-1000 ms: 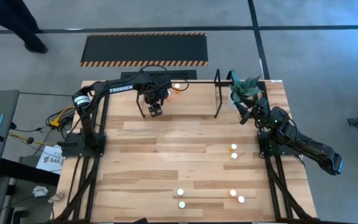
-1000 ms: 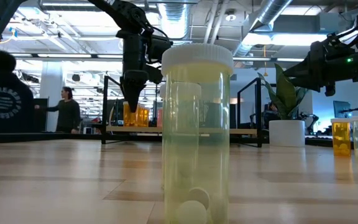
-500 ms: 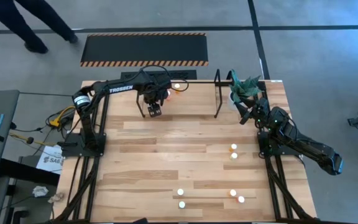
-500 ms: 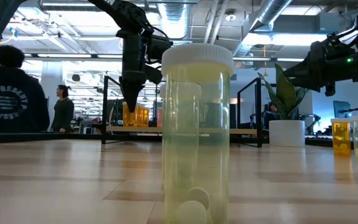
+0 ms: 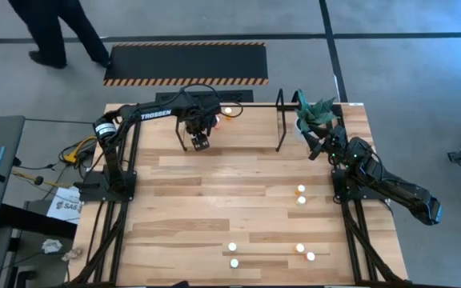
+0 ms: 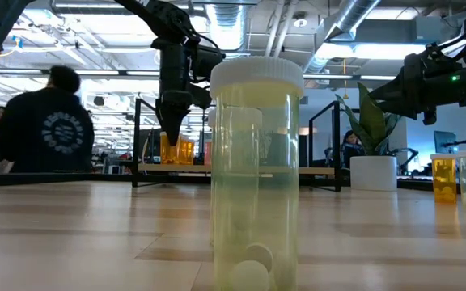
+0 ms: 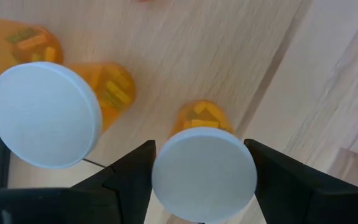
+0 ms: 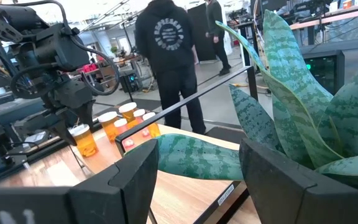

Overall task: Pick and place medicine bottles onto shelf by color
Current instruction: Put the big orange pill bottle on the shelf aligned with the other big orange pill bottles, then put the middle yellow pill bottle on the shelf

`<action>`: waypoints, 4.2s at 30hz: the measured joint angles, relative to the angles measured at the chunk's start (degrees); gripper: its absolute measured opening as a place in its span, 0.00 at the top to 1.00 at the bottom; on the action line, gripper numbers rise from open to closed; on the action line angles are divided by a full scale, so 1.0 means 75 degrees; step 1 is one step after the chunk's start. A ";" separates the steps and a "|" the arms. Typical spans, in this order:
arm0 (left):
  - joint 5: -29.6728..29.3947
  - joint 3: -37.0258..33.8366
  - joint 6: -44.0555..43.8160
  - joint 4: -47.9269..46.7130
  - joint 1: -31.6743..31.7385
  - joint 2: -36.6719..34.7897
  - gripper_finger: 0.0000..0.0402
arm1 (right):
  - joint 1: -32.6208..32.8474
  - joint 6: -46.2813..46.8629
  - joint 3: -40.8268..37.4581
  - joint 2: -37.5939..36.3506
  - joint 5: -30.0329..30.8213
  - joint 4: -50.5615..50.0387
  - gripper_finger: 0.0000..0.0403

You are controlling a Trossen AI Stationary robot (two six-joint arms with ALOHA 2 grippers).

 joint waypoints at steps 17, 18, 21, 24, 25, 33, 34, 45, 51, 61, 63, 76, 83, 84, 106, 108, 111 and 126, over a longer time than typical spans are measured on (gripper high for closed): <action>-0.0250 0.0000 0.0006 -0.0075 -0.0047 0.0000 0.43 | 0.0000 0.0000 0.0002 -0.0002 0.0000 -0.0001 0.38; -0.0259 0.0000 0.0006 -0.0072 -0.0047 0.0000 0.43 | 0.0000 0.0000 0.0002 0.0001 0.0000 -0.0001 0.38; -0.0266 0.0000 -0.0020 -0.0069 -0.0047 0.0000 0.43 | -0.0002 0.0000 0.0000 -0.0002 0.0000 -0.0002 0.38; -0.0297 0.0000 -0.0031 -0.0065 -0.0047 0.0000 0.43 | -0.0002 0.0000 0.0000 0.0001 0.0000 0.0000 0.38; -0.0319 0.0000 -0.0053 -0.0067 -0.0047 0.0000 0.43 | -0.0001 0.0000 0.0003 0.0000 0.0000 -0.0001 0.38; -0.0341 0.0000 -0.0146 -0.0078 -0.0038 0.0000 0.36 | -0.0002 0.0000 0.0000 0.0001 0.0000 0.0000 0.38; -0.0341 0.0000 -0.0131 -0.0095 -0.0038 0.0000 0.35 | 0.0001 0.0000 0.0000 -0.0002 0.0000 -0.0003 0.38; -0.0408 0.0600 -0.0143 -0.0690 -0.0032 -0.0006 0.34 | -0.0002 0.0000 0.0003 -0.0002 0.0000 -0.0003 0.38; -0.0399 0.0988 -0.0229 -0.1128 -0.0032 -0.0006 0.34 | -0.0001 0.0000 0.0000 -0.0002 0.0000 -0.0003 0.38; -0.0429 0.2048 -0.0317 -0.1928 -0.0260 -0.0006 0.34 | -0.0001 0.0000 0.0000 -0.0002 0.0000 -0.0001 0.38; -0.0373 0.2333 -0.0123 -0.1977 -0.0427 -0.0006 0.34 | -0.0001 0.0000 0.0001 -0.0002 0.0000 -0.0002 0.38; -0.0363 0.2871 -0.0230 -0.1022 -0.2591 -0.0006 0.34 | 0.0001 0.0000 0.0003 0.0001 0.0000 -0.0003 0.38; -0.1233 0.2641 -0.0809 -0.0359 -0.3949 0.0000 0.34 | 0.0001 0.0000 0.0000 -0.0002 0.0000 -0.0003 0.38; -0.1336 0.2579 -0.0845 -0.0269 -0.4118 0.0000 0.34 | 0.0001 0.0000 0.0000 -0.0002 0.0000 -0.0003 0.38; -0.1936 0.0670 -0.0877 0.2906 -0.7579 0.0003 0.35 | -0.0002 0.0000 0.0002 -0.0002 0.0000 -0.0002 0.38; -0.1930 0.0386 -0.0997 0.3531 -0.7698 0.0000 0.35 | -0.0002 0.0000 0.0000 -0.0002 0.0000 -0.0001 0.38; -0.1913 0.0285 -0.1374 0.3872 -0.7863 0.0009 0.35 | 0.0001 0.0000 0.0000 -0.0002 0.0000 -0.0001 0.38; -0.1572 -0.0203 -0.1940 0.5687 -0.8244 0.0880 0.35 | 0.0000 0.0000 0.0000 0.0007 0.0000 0.0024 0.38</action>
